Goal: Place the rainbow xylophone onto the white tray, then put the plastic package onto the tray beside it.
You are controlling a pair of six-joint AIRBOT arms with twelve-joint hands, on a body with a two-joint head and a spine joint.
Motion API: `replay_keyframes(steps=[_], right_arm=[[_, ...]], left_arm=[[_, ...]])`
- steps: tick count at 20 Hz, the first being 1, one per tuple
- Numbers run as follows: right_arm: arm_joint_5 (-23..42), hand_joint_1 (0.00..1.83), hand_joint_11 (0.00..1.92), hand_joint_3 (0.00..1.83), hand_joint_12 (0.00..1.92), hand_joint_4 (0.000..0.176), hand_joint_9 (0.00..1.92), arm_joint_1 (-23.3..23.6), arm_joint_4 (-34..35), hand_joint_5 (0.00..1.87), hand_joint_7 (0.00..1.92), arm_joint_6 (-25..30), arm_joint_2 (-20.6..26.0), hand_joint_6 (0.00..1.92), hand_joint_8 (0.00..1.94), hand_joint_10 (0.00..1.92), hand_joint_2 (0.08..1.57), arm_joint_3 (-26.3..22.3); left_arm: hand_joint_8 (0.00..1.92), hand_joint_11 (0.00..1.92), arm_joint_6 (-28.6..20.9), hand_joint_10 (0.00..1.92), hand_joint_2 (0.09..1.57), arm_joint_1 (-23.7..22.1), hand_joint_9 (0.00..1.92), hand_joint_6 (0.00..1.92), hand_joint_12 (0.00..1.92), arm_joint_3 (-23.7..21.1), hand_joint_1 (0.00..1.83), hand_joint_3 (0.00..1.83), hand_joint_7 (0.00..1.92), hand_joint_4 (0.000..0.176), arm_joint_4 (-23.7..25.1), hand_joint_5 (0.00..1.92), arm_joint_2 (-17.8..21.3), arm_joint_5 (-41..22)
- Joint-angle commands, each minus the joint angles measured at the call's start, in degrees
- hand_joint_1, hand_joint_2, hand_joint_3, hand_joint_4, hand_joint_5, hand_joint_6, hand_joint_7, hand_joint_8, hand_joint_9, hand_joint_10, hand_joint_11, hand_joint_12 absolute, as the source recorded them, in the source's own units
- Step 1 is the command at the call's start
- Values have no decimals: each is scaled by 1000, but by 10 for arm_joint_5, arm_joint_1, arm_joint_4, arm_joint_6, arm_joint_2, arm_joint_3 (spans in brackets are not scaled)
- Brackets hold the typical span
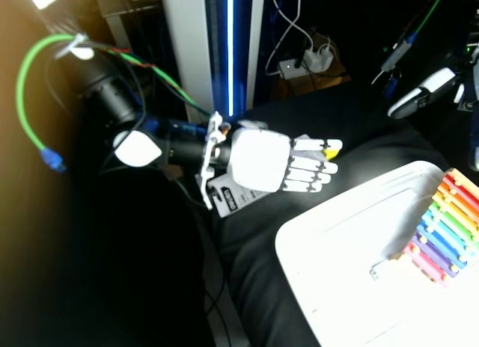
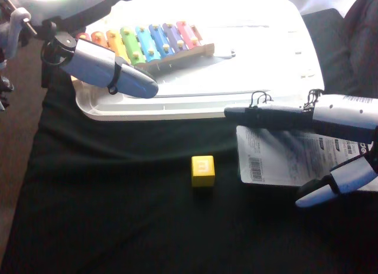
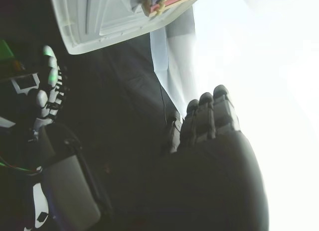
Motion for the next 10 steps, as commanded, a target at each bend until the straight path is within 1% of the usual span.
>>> replay_keyframes(steps=[1, 2, 3, 4, 5, 6, 7, 8, 9, 10], right_arm=[[50, 1402, 694, 2, 219, 142, 524, 3, 17, 22, 300, 3, -2, 0, 3, 13, 912, 0], [50, 1400, 709, 4, 222, 127, 551, 3, 17, 38, 313, 3, -2, 5, 5, 19, 923, 0], [50, 1416, 741, 2, 230, 105, 611, 3, 17, 50, 343, 3, -2, 2, 4, 19, 941, 1], [50, 1427, 739, 5, 229, 98, 644, 3, 17, 54, 357, 3, -2, 1, 6, 26, 951, 1], [50, 1510, 645, 2, 319, 103, 732, 3, 17, 61, 385, 3, -2, 4, 16, 14, 950, 1], [50, 1560, 547, 0, 438, 108, 765, 3, 17, 66, 411, 3, -2, 1, 9, 5, 955, 2], [50, 1622, 521, 0, 590, 116, 862, 3, 17, 100, 468, 3, -2, 3, 6, 9, 955, 3], [50, 1626, 469, 0, 697, 106, 940, 3, 17, 151, 537, 3, -2, 0, 0, 860, 1032, 4], [50, 1626, 436, 0, 900, 92, 892, 3, 17, 197, 574, 3, -2, 1, 3, 1127, 1060, 4], [50, 1624, 476, 0, 1151, 52, 842, 3, 17, 273, 623, 3, -2, 7, 9, 1242, 1082, 4]], left_arm=[[0, 0, 0, 0, 711, -4, 0, 0, 0, -1, 628, 0, 0, 129, -16, 0, -1, -65], [0, 0, 0, 0, 710, -3, 0, 0, 0, -1, 650, 0, 0, 130, -16, 0, -2, -66], [0, 0, 0, 0, 713, -2, 0, 0, 0, -1, 686, 0, 0, 111, -17, 0, -2, -67], [0, 0, 0, 0, 718, -1, 0, 0, 0, -1, 682, 0, 0, 103, -17, 0, -2, -69], [0, 0, 0, 0, 722, -1, 0, 0, 0, -1, 689, 1, 0, 96, -18, 0, -2, -70], [0, 0, 0, 0, 723, 0, 0, 0, 0, -1, 691, 2, 0, 82, -18, 0, -2, -71], [0, 0, 0, 0, 719, 0, 0, 0, 0, -1, 700, 0, 0, 90, -18, 0, -2, -72], [0, 0, 0, 0, 720, 0, 0, 0, 0, -1, 700, 0, 0, 95, -18, 0, -2, -73], [0, 0, 0, 0, 716, 0, 0, 0, 0, -1, 656, 0, 0, 90, -18, 0, -2, -73], [0, 0, 0, 0, 719, 1, 0, 0, 0, -1, 685, 0, 0, 80, -18, 0, -2, -74]])
